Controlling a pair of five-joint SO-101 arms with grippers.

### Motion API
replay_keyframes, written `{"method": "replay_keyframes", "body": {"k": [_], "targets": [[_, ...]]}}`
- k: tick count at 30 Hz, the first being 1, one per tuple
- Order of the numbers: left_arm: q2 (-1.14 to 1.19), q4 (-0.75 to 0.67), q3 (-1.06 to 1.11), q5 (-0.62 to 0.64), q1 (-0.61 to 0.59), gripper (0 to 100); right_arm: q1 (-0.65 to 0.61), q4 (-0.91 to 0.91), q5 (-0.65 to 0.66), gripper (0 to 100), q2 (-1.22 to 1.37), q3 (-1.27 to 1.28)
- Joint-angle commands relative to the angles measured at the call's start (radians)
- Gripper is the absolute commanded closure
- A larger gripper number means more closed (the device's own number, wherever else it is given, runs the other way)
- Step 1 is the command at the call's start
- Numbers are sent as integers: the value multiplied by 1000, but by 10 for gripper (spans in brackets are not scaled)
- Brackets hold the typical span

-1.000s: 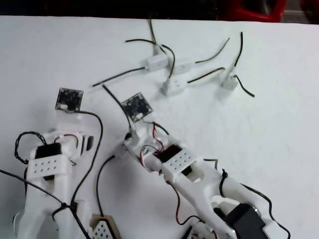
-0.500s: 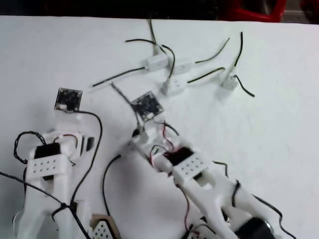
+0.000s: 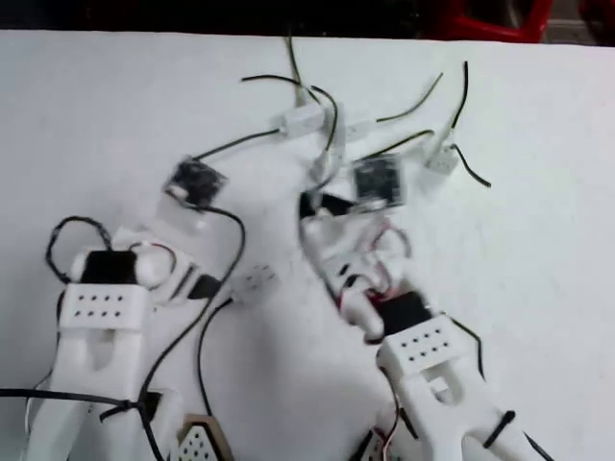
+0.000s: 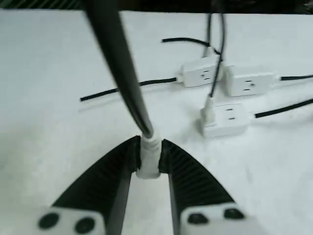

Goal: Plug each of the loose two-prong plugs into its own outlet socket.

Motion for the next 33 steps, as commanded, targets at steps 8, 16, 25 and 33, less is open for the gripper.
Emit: {"method": "replay_keyframes", "body": {"k": [8,16,25,33], "targets": [[257,-44,-143,-18,271,668,209,-12,-147,981,-45,-12],[694,-49,-411,-71,300,720,232,-13,-149,981,-45,-9],[940,-49,-598,-121,357,880,232,-12,-149,981,-45,-8],[1021,-49,-784,-109,349,835,232,-10,-147,981,-41,-8]]}}
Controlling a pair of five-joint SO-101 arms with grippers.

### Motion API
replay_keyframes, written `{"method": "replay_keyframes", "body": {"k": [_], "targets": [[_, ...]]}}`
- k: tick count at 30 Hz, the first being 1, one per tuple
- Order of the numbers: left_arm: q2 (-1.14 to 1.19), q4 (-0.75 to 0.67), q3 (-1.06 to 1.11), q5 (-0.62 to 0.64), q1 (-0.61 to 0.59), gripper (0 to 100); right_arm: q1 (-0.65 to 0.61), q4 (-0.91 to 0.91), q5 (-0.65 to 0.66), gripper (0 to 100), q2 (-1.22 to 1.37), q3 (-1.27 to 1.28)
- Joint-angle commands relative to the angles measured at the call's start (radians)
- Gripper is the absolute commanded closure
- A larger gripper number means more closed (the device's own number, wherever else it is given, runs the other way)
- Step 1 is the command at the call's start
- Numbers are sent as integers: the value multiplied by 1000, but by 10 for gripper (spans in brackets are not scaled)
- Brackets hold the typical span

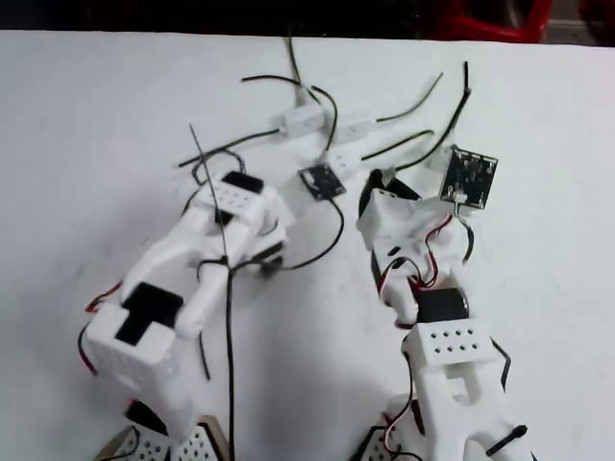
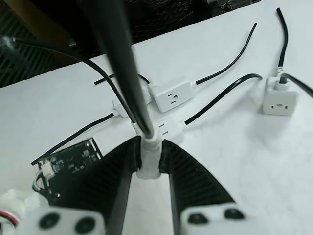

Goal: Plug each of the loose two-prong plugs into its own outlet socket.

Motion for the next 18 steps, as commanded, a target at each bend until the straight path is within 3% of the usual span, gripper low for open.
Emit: {"method": "replay_keyframes", "body": {"k": [1,5,13,18], "targets": [[2,-20,-129,14,2,805,10,-10,-8,981,-25,-8],[-44,-18,-133,95,-27,731,10,-7,-3,981,-24,-8],[-286,118,-126,89,-88,730,2,-2,2,981,-24,-8],[-444,209,-115,97,-183,733,-27,-2,106,981,-22,-8]]}}
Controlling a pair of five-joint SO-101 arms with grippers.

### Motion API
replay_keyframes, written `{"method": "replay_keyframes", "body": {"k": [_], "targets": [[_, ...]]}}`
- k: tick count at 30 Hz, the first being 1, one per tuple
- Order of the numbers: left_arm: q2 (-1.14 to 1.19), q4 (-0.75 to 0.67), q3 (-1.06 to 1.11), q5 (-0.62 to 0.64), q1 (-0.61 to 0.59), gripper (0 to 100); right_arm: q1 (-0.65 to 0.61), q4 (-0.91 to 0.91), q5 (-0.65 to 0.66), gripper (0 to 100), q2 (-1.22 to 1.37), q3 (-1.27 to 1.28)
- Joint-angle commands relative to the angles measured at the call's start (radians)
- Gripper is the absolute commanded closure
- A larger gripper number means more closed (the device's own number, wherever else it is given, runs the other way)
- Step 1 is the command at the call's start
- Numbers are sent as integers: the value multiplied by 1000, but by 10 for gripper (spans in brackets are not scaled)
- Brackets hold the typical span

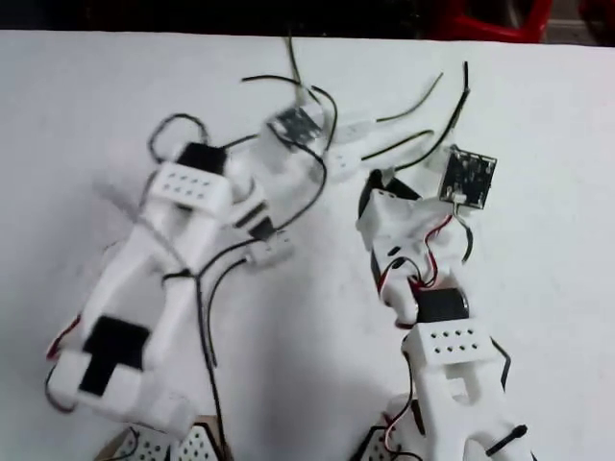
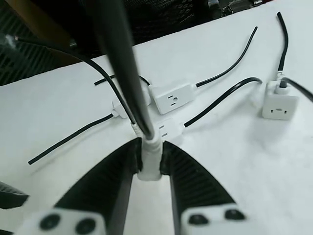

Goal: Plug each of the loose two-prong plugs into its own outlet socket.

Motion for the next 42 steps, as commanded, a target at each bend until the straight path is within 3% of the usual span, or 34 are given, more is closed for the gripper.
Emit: {"method": "replay_keyframes", "body": {"k": [1,7,15,19,25,28,36,42], "targets": [[-197,66,-11,26,-108,733,-47,1,64,981,-22,-8],[-426,-51,293,60,-237,733,-213,41,160,981,-22,-8],[-794,-230,727,100,-421,733,-329,65,199,981,5,-20],[-906,-273,845,161,-503,732,-372,73,204,981,145,-91],[-980,-382,1034,239,-513,732,-381,-30,233,981,377,-169],[-989,-442,1091,242,-513,732,-383,-105,235,981,456,-167],[-990,-443,1099,241,-513,732,-380,-222,236,981,621,-167],[-987,-442,1099,241,-513,732,-374,-298,334,981,696,-166]]}}
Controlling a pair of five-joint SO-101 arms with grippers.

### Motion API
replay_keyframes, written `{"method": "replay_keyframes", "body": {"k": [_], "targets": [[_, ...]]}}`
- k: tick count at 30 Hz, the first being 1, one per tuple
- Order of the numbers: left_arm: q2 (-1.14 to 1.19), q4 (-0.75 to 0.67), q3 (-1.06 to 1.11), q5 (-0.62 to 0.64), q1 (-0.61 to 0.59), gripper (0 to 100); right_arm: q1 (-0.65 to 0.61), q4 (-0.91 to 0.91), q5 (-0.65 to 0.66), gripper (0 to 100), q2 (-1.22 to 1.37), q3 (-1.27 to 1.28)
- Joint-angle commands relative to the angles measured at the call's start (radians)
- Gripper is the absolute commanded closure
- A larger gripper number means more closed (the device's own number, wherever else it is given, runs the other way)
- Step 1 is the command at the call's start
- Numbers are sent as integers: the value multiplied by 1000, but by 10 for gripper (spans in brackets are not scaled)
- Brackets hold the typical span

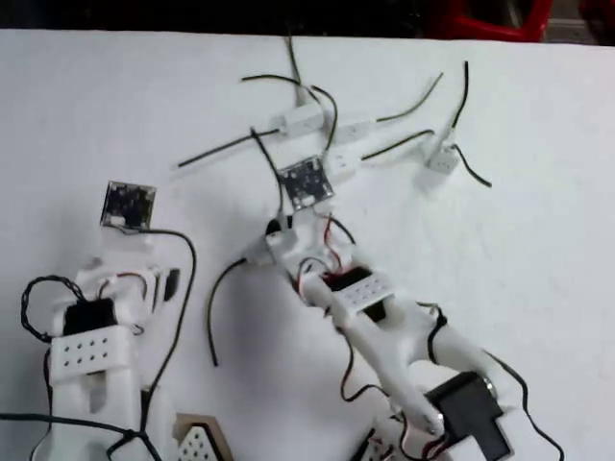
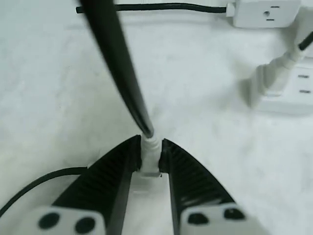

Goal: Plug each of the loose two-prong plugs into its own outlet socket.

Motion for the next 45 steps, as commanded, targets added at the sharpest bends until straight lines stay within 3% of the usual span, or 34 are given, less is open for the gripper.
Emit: {"method": "replay_keyframes", "body": {"k": [1,16,45], "targets": [[-28,-25,-3,12,-12,732,4,-13,32,981,16,-44],[-27,-26,-3,12,-12,732,13,-10,37,981,-125,71],[-27,-25,-2,12,-12,732,21,-48,95,981,-38,135]]}}
